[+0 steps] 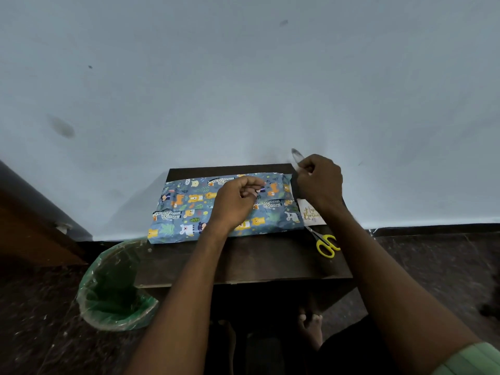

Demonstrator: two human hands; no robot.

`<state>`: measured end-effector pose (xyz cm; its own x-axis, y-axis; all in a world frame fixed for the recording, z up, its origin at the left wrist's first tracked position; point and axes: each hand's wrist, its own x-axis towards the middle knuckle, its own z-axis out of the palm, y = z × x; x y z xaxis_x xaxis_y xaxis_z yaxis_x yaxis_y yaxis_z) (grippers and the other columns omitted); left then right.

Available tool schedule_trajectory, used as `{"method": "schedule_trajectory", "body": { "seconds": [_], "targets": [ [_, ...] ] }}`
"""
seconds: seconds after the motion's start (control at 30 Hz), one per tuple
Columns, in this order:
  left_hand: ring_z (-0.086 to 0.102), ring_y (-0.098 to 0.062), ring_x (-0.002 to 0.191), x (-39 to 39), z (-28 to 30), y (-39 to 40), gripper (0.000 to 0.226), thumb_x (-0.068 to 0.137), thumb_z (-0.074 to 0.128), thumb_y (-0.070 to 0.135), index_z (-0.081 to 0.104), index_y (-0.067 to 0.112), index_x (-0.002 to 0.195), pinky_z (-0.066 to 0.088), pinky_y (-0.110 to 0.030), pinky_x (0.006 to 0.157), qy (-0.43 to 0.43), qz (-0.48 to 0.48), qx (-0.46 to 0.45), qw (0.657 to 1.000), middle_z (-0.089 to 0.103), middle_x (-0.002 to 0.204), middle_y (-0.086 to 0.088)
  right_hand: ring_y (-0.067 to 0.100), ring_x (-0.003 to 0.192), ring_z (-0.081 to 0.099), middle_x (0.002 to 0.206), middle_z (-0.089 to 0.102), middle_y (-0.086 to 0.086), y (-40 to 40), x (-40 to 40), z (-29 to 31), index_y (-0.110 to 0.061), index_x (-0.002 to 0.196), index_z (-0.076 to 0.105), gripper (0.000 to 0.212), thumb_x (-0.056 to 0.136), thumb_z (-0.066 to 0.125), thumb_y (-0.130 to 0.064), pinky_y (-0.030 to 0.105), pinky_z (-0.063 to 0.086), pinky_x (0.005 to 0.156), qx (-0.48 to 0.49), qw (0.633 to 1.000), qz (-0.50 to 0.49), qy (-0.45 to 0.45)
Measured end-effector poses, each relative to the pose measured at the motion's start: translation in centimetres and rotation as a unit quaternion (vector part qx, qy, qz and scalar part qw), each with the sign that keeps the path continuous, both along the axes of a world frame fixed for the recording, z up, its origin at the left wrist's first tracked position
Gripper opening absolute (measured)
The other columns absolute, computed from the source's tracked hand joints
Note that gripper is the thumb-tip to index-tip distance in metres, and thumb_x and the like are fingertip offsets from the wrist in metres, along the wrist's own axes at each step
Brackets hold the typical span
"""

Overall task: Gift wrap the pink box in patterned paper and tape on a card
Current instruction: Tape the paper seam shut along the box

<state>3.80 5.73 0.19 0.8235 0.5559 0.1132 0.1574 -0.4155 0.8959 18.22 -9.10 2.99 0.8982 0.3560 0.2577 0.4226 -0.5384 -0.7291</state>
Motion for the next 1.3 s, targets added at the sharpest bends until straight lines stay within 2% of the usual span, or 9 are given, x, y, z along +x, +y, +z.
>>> {"method": "schedule_trajectory", "body": {
  "seconds": [0.13,0.27,0.5,0.63,0.73,0.87,1.0,1.13,1.3],
  "targets": [
    [0.075,-0.013,0.105,-0.2,0.6,0.0,0.020,0.106,0.063,0.023,0.071,0.027,0.123,0.059,-0.042,0.101,-0.032,0.012,-0.101,0.994,0.078,0.107,0.002,0.006,0.072,0.066,0.076,0.071,-0.009,0.3,-3.5,0.3,-0.018,0.090,0.074,0.004,0.090,0.074,-0.014,0.025,0.053,0.070,0.109,0.990,0.078,0.041],
    [0.070,-0.005,0.100,-0.7,1.8,-0.2,0.028,0.112,0.054,0.028,0.063,0.037,0.137,0.055,-0.022,0.087,-0.049,-0.008,-0.168,0.984,0.072,0.118,0.002,-0.005,0.073,0.066,0.080,0.073,-0.013,0.6,-5.9,0.2,-0.016,0.093,0.080,0.006,0.088,0.080,-0.012,0.007,0.048,0.070,0.113,0.984,0.138,-0.020],
    [0.074,-0.023,0.115,-1.3,1.7,0.8,0.033,0.101,0.070,0.011,0.070,0.016,0.134,0.058,-0.032,0.098,-0.081,0.013,-0.288,0.954,0.078,0.123,-0.008,0.004,0.086,0.071,0.094,0.077,-0.008,1.4,-6.9,0.0,-0.014,0.105,0.081,0.039,0.073,0.084,0.007,0.024,0.060,0.082,0.078,0.974,0.212,-0.025],
    [0.076,-0.014,0.096,-1.4,1.7,1.2,0.044,0.096,0.065,-0.008,0.068,0.012,0.135,0.058,-0.020,0.071,-0.075,0.026,-0.304,0.949,0.078,0.122,-0.009,0.005,0.092,0.068,0.099,0.071,-0.011,1.5,-6.4,0.4,-0.019,0.106,0.079,0.044,0.070,0.080,0.007,0.022,0.057,0.081,0.095,0.968,0.225,-0.053],
    [0.075,-0.013,0.103,-1.2,1.6,1.1,0.046,0.098,0.062,-0.010,0.065,0.013,0.137,0.058,-0.021,0.074,-0.070,0.027,-0.299,0.951,0.079,0.121,-0.004,0.011,0.099,0.066,0.109,0.065,-0.007,1.7,-5.5,0.4,-0.019,0.110,0.075,0.043,0.073,0.078,0.002,0.026,0.058,0.074,0.135,0.969,0.185,-0.095],
    [0.074,-0.010,0.092,-1.1,1.6,1.2,0.045,0.102,0.055,-0.010,0.064,0.014,0.139,0.052,-0.021,0.075,-0.062,0.017,-0.286,0.956,0.079,0.122,-0.003,0.009,0.107,0.070,0.116,0.072,-0.006,1.4,-4.4,0.3,-0.018,0.120,0.074,0.050,0.082,0.060,0.011,0.027,0.061,0.082,0.193,0.972,0.120,0.057],
    [0.071,-0.006,0.081,-0.9,1.2,1.7,0.040,0.105,0.053,-0.006,0.064,0.011,0.139,0.057,-0.020,0.081,-0.076,0.016,-0.295,0.952,0.078,0.125,-0.007,0.022,0.091,0.075,0.103,0.079,0.007,0.9,-3.9,0.2,-0.009,0.107,0.078,0.029,0.094,0.062,0.010,0.030,0.060,0.070,0.270,0.913,0.140,0.273],
    [0.073,-0.008,0.084,-0.8,1.3,1.7,0.037,0.105,0.051,-0.002,0.068,0.010,0.135,0.059,-0.022,0.080,-0.074,0.028,-0.315,0.946,0.079,0.121,-0.004,0.014,0.085,0.074,0.105,0.080,0.005,0.9,-4.1,0.7,-0.009,0.111,0.079,0.027,0.090,0.072,0.007,0.027,0.058,0.072,0.305,0.893,0.169,0.284],
    [0.070,-0.010,0.064,-0.9,1.8,1.6,0.034,0.107,0.047,0.001,0.073,0.012,0.124,0.049,-0.017,0.053,-0.064,0.056,-0.355,0.931,0.080,0.095,-0.004,0.013,0.104,0.074,0.139,0.067,-0.001,1.5,-4.5,0.9,-0.012,0.116,0.080,0.026,0.092,0.075,-0.001,0.029,0.061,0.078,0.264,0.922,0.231,0.162]
  ]
}}
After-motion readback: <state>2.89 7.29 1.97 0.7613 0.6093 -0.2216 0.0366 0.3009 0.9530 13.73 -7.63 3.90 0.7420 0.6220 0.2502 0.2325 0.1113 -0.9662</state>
